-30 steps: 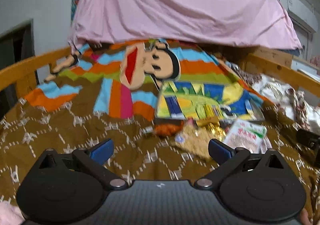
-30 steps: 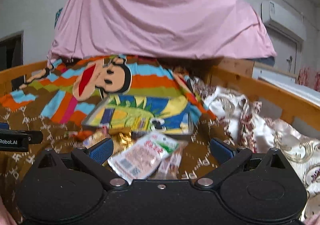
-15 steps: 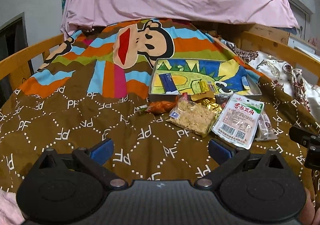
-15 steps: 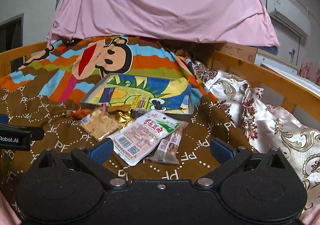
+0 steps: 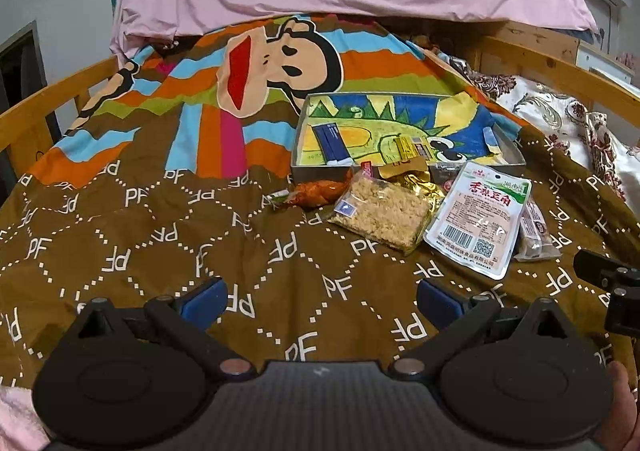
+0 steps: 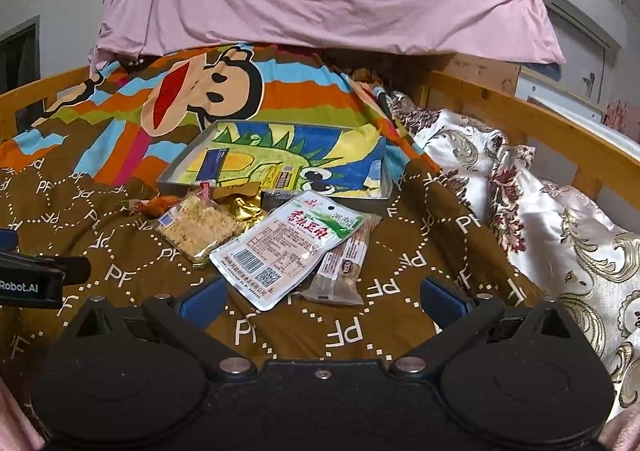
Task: Organize snacks
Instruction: 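Move the left tool to the white spicy-bean packet while the right tool grasps the wrapped brown bar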
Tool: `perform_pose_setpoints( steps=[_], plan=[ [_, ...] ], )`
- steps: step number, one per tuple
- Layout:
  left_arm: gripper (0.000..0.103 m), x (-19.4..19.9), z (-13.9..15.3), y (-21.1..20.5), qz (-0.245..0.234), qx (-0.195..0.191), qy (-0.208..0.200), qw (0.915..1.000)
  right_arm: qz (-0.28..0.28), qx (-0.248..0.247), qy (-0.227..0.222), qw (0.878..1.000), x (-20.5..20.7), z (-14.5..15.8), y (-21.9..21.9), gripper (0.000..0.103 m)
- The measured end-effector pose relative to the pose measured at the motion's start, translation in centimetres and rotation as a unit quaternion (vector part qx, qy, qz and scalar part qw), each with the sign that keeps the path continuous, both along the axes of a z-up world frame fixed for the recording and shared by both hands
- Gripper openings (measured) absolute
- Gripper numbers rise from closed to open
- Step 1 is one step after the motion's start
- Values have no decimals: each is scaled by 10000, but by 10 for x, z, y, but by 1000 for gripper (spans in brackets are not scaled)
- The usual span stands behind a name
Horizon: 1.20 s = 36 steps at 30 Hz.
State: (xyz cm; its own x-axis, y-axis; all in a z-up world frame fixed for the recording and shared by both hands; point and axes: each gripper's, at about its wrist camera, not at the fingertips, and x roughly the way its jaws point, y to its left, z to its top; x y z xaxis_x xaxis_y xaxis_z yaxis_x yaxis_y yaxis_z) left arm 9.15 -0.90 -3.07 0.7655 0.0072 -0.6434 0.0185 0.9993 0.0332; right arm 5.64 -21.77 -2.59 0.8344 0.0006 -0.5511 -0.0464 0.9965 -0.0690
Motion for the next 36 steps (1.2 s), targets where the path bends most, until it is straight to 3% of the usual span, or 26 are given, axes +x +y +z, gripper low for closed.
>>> perform_pose_setpoints(
  steps=[13, 22, 31, 36],
  plan=[
    [103, 47, -16, -12, -724, -396, 593, 9948, 596, -296, 330, 9972, 32, -1, -11, 102],
    [103, 93, -27, -42, -1387, -118, 257, 9899, 367, -642, 518, 9959, 80, -22, -30, 102],
    [103, 131, -33, -65, -2203, -462, 51, 9743, 138, -743, 945, 9926, 110, -45, -39, 102],
    [103, 150, -36, -77, -2520, -755, 53, 9648, 98, -804, 910, 9926, 116, -49, -34, 102]
  ],
)
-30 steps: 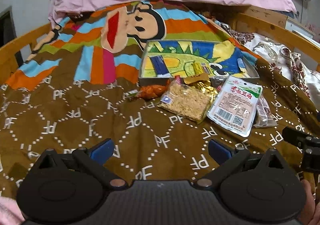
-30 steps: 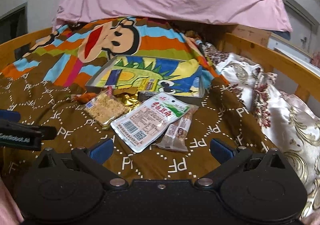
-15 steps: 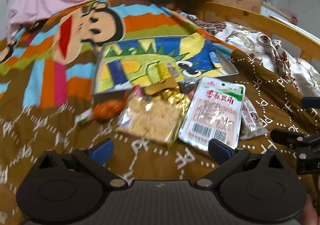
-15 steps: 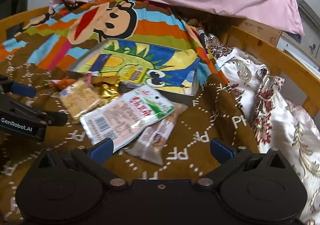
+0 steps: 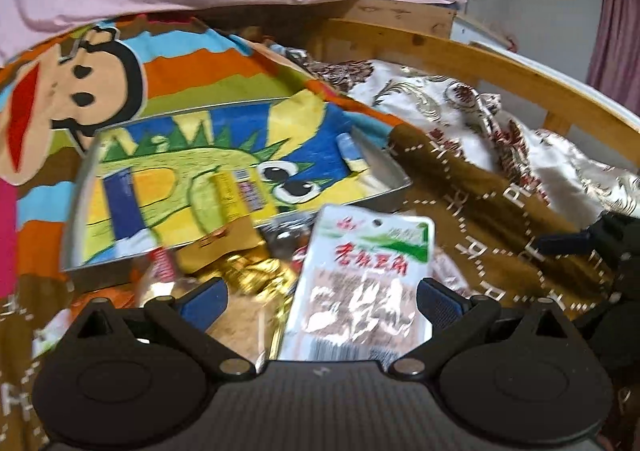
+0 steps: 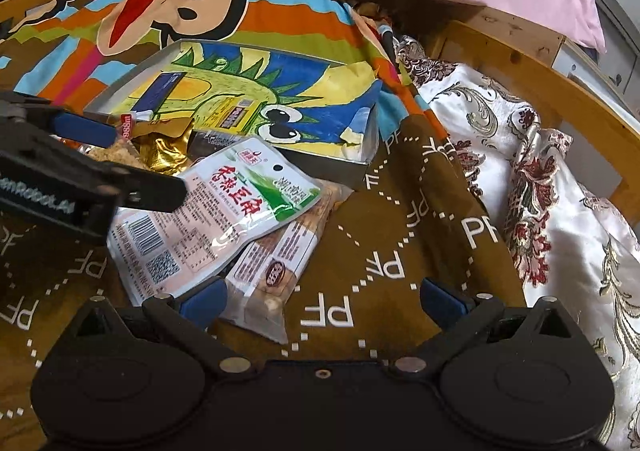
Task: Organize snacks
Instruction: 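Move the left tool to the white spicy-bean packet while the right tool grasps the wrapped brown bar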
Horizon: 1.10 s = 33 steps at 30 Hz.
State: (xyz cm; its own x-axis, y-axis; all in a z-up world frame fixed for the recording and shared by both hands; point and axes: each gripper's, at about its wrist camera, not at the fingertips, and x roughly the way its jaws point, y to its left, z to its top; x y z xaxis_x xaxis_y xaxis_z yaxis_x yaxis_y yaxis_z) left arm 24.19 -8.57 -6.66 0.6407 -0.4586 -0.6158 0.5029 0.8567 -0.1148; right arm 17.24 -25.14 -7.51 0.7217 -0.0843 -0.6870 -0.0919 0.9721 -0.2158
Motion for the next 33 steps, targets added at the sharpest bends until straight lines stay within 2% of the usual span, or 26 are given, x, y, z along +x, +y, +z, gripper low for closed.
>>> perform_pose_setpoints(
  steps=[4, 9, 13, 20, 22, 27, 29, 33],
  plan=[
    [103, 12, -4, -8, -158, -212, 134, 9996, -46, 37, 68, 10000, 7, -5, 1, 102],
    [102, 21, -12, -18, -358, -248, 247, 9987, 12, 144, 176, 9997, 16, -14, 5, 102],
    [102, 23, -18, -21, -400, -167, 296, 9986, -47, 21, 222, 9997, 18, -17, 6, 102],
    [102, 22, -23, -23, -431, -34, 344, 9985, -521, -372, 92, 9979, 16, -14, -10, 102],
    [102, 21, -23, -24, -451, 19, 329, 9984, -509, -292, 103, 9982, 17, -15, -12, 102],
    [102, 19, -26, -26, -530, 174, 237, 9982, -234, -453, 195, 9985, 21, -21, -6, 101],
    [102, 18, -27, -27, -554, 220, 203, 9980, -73, -392, 249, 9989, 23, -24, -3, 100],
    [102, 17, -28, -28, -591, 300, 159, 9977, 66, -194, 319, 9993, 27, -25, -2, 86]
  ],
)
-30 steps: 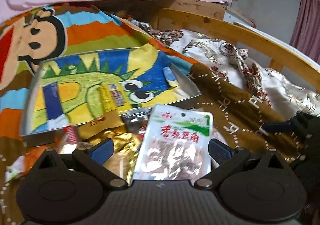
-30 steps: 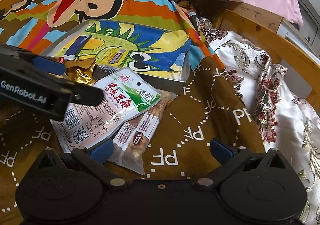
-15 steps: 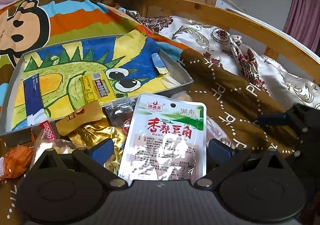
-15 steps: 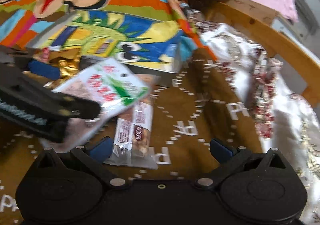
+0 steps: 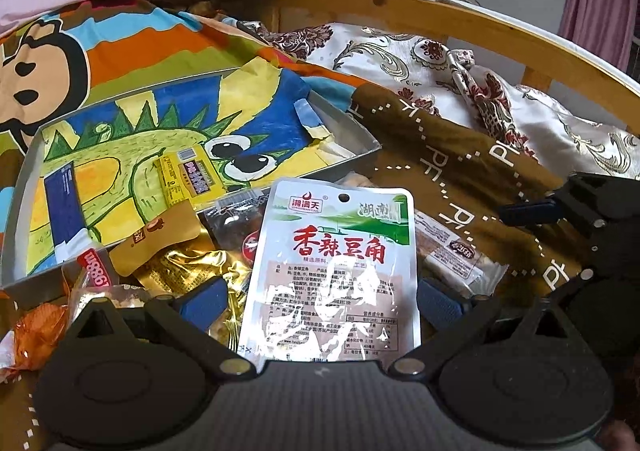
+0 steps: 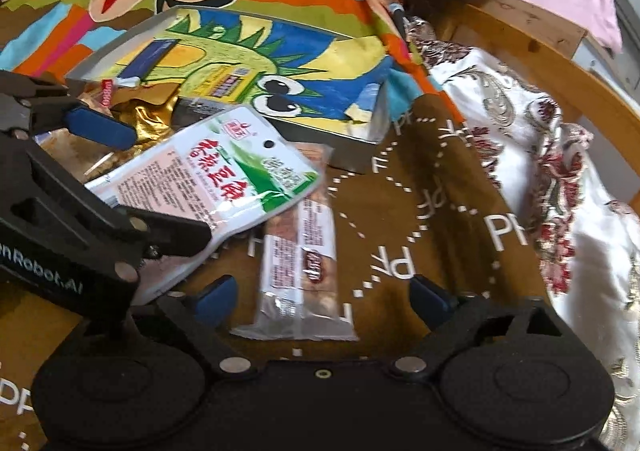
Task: Organize snacks
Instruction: 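Move the left tool to the white spicy-bean packet while the right tool grasps the wrapped brown bar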
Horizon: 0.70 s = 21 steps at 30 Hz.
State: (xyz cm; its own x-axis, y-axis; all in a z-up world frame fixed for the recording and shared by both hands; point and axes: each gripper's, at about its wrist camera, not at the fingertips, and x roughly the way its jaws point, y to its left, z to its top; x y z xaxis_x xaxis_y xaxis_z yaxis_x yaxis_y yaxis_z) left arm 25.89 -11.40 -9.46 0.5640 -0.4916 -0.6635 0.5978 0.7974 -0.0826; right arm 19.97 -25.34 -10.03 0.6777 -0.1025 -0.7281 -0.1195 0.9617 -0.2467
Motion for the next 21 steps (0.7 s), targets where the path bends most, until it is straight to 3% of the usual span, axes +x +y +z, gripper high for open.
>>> perform_pose_setpoints(
  steps=[2, 3, 6, 13, 18, 21],
  plan=[
    [102, 0, 0, 0, 2, -9, 6, 10000, -25, 149, -2, 9999, 0, 1, -2, 72],
    [102, 0, 0, 0, 7, -18, 12, 10000, -29, 203, 12, 9998, 0, 1, -3, 59],
    [102, 1, 1, 3, 43, -95, 56, 9999, 31, 396, 75, 9992, -1, 2, -3, 44],
    [102, 0, 0, 3, 0, -76, 33, 10000, 115, 208, 104, 9997, -3, 4, -1, 43],
    [102, 0, 0, 4, -65, -53, 6, 10000, 30, -653, 125, 9978, -12, 3, -3, 43],
    [102, -2, -2, 1, -159, 91, -74, 9998, -171, -591, 193, 9979, -15, 5, -15, 43]
  ],
)
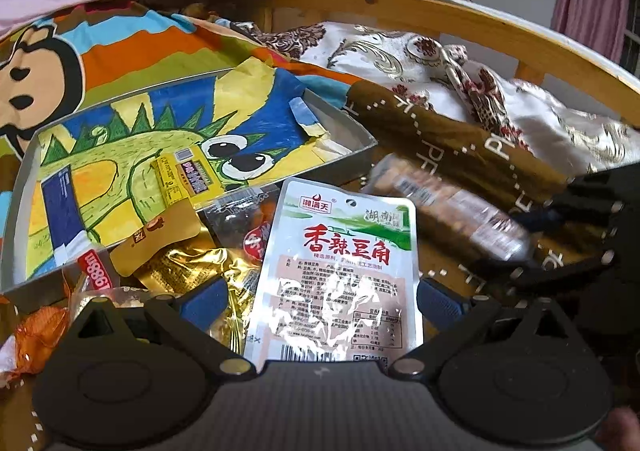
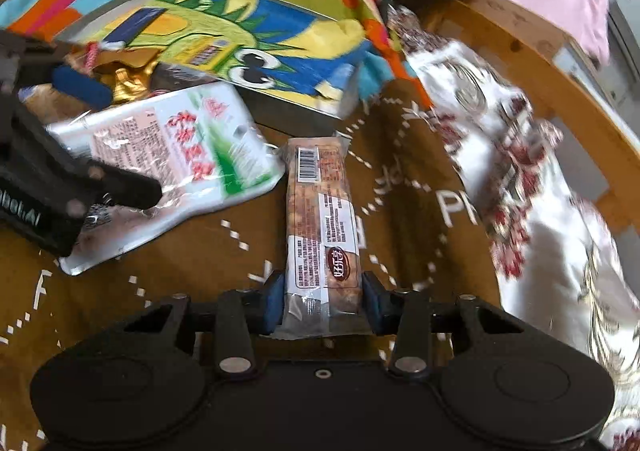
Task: Organize snacks
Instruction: 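Move the left tool to the white spicy-bean packet while the right tool grasps the wrapped brown bar, then close the left tool on the white packet and lift while the right tool holds the bar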
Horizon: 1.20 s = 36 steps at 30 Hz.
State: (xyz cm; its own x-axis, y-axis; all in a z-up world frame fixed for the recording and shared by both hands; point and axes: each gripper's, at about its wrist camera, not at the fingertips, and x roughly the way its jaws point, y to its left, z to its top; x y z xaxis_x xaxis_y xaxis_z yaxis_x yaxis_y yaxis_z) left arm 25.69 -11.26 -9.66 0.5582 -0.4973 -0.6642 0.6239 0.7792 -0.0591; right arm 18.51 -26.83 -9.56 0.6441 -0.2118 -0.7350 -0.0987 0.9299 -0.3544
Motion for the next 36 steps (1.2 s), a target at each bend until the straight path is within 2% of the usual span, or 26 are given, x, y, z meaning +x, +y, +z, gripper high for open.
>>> perform_pose_setpoints(
  steps=[4, 7, 11, 17, 19, 24, 28, 32, 35, 36],
  plan=[
    [103, -4, -4, -5, -162, 210, -128, 9996, -298, 449, 37, 9985, 2, 5, -16, 45],
    [103, -5, -9, -9, -383, 319, -80, 9987, -402, 752, 151, 9962, 7, 6, -25, 46],
    [103, -5, -15, -14, -516, 540, -109, 9971, -455, 941, 227, 9943, 14, 7, -31, 49],
    [103, -8, -7, -20, -660, 662, -178, 9955, -510, 1109, 220, 9923, 19, 9, -35, 52],
    [103, -11, -4, -25, -700, 758, -315, 9942, -520, 1156, 227, 9917, 21, 9, -35, 53],
    [103, -13, -14, -44, -858, 1210, -484, 9878, -523, 1425, 248, 9881, 28, 10, -37, 54],
    [103, -16, -16, -50, -942, 1378, -647, 9838, -545, 1526, 294, 9863, 34, 7, -40, 56],
    [103, -17, -17, -54, -885, 1423, -656, 9837, -568, 1797, 376, 9814, 41, 2, -43, 61],
    [102, -21, -19, -57, -909, 1545, -770, 9808, -506, 1736, 420, 9826, 43, -4, -40, 60],
    [102, -21, -20, -59, -864, 1599, -751, 9805, -484, 1687, 419, 9836, 42, -5, -38, 56]
  ],
)
